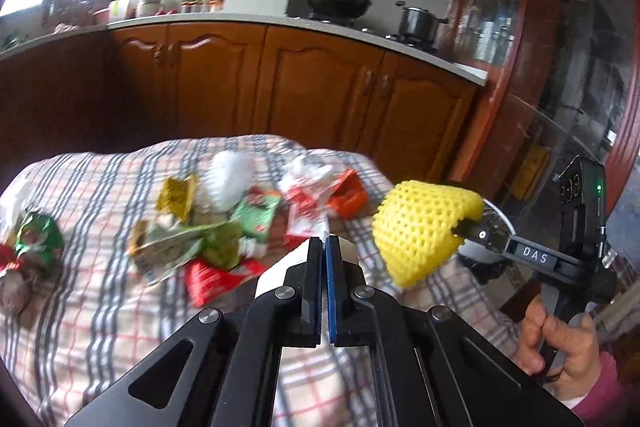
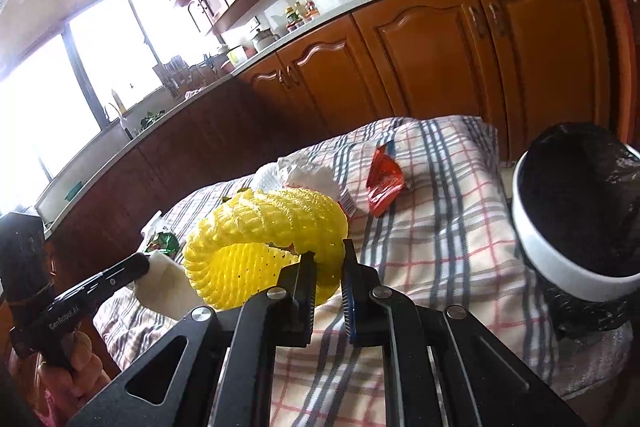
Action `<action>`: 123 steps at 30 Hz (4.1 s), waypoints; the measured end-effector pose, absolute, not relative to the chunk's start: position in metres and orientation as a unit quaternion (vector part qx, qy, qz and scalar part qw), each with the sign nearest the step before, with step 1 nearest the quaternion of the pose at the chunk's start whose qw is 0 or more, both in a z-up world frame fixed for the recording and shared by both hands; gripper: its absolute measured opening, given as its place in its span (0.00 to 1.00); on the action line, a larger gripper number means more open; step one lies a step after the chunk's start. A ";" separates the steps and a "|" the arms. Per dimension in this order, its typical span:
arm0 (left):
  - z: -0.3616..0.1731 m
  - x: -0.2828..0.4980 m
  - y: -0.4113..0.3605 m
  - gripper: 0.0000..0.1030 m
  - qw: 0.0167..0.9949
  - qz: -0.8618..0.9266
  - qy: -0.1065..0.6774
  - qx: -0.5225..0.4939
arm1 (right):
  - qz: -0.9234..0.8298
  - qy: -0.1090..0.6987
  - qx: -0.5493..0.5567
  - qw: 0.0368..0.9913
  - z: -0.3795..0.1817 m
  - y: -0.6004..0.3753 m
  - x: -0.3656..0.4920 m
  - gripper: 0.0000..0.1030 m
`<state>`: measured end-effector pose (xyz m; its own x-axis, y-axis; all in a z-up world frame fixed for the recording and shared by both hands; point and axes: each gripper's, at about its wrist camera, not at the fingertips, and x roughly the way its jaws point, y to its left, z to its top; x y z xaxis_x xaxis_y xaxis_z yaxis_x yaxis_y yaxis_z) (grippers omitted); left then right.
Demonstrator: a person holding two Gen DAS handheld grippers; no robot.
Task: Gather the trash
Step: 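Grasp the white sponge with the left gripper while the right gripper carries the net to the bin, then open both grippers to drop the net and sponge into the bin, then grasp the crumpled white paper with the left gripper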
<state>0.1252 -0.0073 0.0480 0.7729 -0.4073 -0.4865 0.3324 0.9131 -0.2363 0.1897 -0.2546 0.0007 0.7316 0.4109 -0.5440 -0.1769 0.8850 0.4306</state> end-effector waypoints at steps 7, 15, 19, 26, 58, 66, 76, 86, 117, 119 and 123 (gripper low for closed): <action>0.052 0.153 -0.034 0.00 0.934 -0.234 0.265 -0.061 | 0.123 0.313 0.185 0.923 0.012 -0.291 0.181 0.11; 0.055 0.189 -0.080 0.00 0.924 -0.277 0.259 -0.043 | 0.068 0.298 0.188 0.934 0.024 -0.340 0.174 0.11; 0.058 0.209 -0.104 0.00 0.918 -0.299 0.257 -0.036 | 0.040 0.294 0.188 0.936 0.028 -0.363 0.172 0.11; 0.066 0.250 -0.142 0.00 0.908 -0.333 0.251 -0.033 | -0.011 0.295 0.189 0.937 0.031 -0.403 0.171 0.11; -0.003 0.409 -0.258 0.03 0.857 -0.377 0.344 -0.064 | -0.067 0.374 0.162 0.911 -0.011 -0.463 0.213 0.16; -0.005 0.393 -0.239 0.44 0.865 -0.350 0.353 -0.071 | -0.056 0.375 0.167 0.910 -0.013 -0.460 0.212 0.48; -0.002 0.358 -0.185 0.58 0.884 -0.306 0.344 -0.083 | -0.049 0.345 0.196 0.916 -0.009 -0.450 0.201 0.61; -0.001 0.302 -0.117 0.61 0.906 -0.243 0.335 -0.087 | -0.010 0.317 0.214 0.924 -0.001 -0.410 0.198 0.70; 0.019 0.267 -0.027 0.81 0.925 -0.158 0.334 -0.093 | 0.124 0.349 0.172 0.913 -0.013 -0.286 0.242 0.90; 0.020 0.275 -0.027 0.81 0.924 -0.156 0.336 -0.090 | 0.127 0.349 0.167 0.913 -0.013 -0.282 0.248 0.90; 0.022 0.291 -0.031 0.81 0.925 -0.155 0.338 -0.081 | 0.132 0.349 0.161 0.914 -0.013 -0.280 0.264 0.90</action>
<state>0.2908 -0.0308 0.0224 0.7239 -0.3405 -0.6000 0.2312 0.9391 -0.2541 0.2643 -0.2800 -0.0133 0.7213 0.3538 -0.5955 -0.1292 0.9134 0.3861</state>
